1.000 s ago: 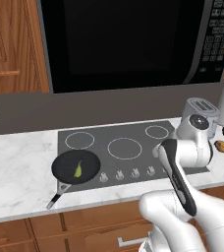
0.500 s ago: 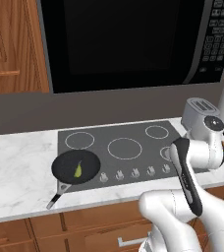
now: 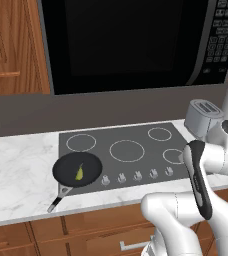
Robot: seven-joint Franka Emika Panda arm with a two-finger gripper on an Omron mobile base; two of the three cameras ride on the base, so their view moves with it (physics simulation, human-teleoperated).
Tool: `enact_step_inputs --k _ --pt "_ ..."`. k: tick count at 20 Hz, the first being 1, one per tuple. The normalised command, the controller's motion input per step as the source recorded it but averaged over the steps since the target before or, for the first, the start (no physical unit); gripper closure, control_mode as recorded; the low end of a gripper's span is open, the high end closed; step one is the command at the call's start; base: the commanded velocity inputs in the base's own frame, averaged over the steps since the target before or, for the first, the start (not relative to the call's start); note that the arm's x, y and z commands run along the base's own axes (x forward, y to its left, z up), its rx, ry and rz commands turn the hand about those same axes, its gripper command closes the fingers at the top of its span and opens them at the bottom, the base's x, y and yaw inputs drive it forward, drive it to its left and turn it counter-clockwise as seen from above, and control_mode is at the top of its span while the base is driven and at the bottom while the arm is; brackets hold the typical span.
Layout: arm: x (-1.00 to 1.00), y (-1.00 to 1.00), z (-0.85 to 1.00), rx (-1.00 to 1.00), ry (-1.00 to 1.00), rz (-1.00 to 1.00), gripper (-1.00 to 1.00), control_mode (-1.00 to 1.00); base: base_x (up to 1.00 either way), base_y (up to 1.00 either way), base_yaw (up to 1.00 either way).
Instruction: Place both pans onto different burners. Then place the lemon wedge and the chicken drumstick on different pans.
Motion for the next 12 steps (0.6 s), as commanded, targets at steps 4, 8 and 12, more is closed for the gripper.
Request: enact_step_inputs --k 4,8,12 --pt "-0.09 -0.32 0.00 0.00 0.00 0.00 -1.00 -1.00 0.00 0.00 0.00" --pt "-0.12 -0.26 0.00 -0.03 0.00 -0.03 -1.00 -1.00 0.00 0.00 0.00" --pt "-0.10 -0.26 0.00 -0.04 0.00 -0.10 -1.00 -1.00 0.00 0.00 0.00"
